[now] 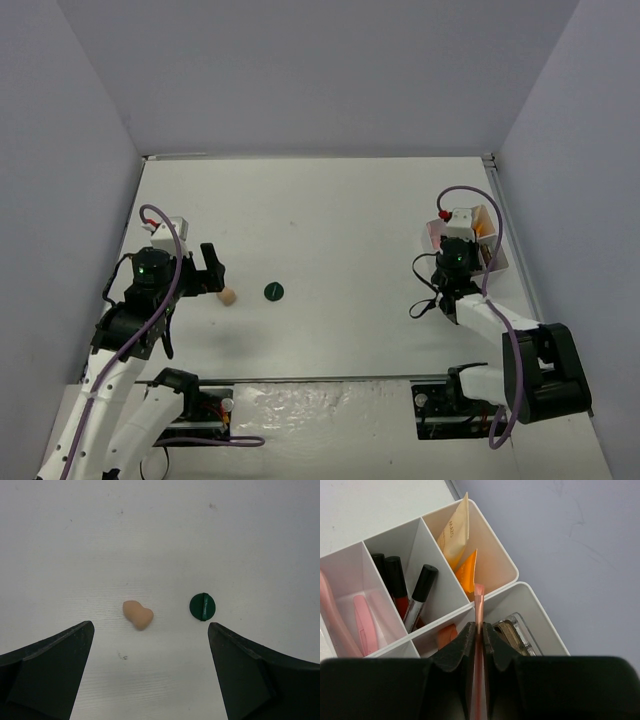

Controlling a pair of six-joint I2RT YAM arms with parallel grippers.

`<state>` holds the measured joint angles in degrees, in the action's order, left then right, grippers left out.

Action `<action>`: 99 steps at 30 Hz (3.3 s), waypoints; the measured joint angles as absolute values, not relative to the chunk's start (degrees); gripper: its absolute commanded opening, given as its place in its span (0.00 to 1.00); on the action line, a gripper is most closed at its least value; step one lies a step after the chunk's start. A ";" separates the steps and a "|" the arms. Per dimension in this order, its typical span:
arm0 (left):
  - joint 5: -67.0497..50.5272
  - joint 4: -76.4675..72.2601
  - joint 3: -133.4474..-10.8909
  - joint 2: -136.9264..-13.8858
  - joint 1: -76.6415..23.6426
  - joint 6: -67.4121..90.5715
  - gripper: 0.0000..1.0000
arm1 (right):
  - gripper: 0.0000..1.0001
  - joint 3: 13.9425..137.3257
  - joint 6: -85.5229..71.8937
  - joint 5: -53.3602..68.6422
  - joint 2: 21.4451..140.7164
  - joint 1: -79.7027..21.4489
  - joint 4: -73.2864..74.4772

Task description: Organize the makeup

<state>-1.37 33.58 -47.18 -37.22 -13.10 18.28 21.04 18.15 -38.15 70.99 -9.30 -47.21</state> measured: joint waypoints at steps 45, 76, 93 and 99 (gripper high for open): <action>0.24 33.56 -47.00 -38.06 -12.57 18.28 0.97 | 0.56 54.52 -14.40 5.83 102.83 -45.92 -26.92; 0.29 33.56 -47.00 -38.63 -12.29 18.28 0.97 | 0.01 64.95 -5.47 9.14 115.79 -53.35 -26.15; 0.30 33.56 -47.00 -38.61 -12.29 18.28 0.97 | 0.00 51.18 0.15 -12.45 91.86 -53.32 -18.78; 0.27 33.56 -47.00 -38.61 -12.29 18.28 0.97 | 0.00 43.48 4.97 -29.68 76.27 -50.87 -16.05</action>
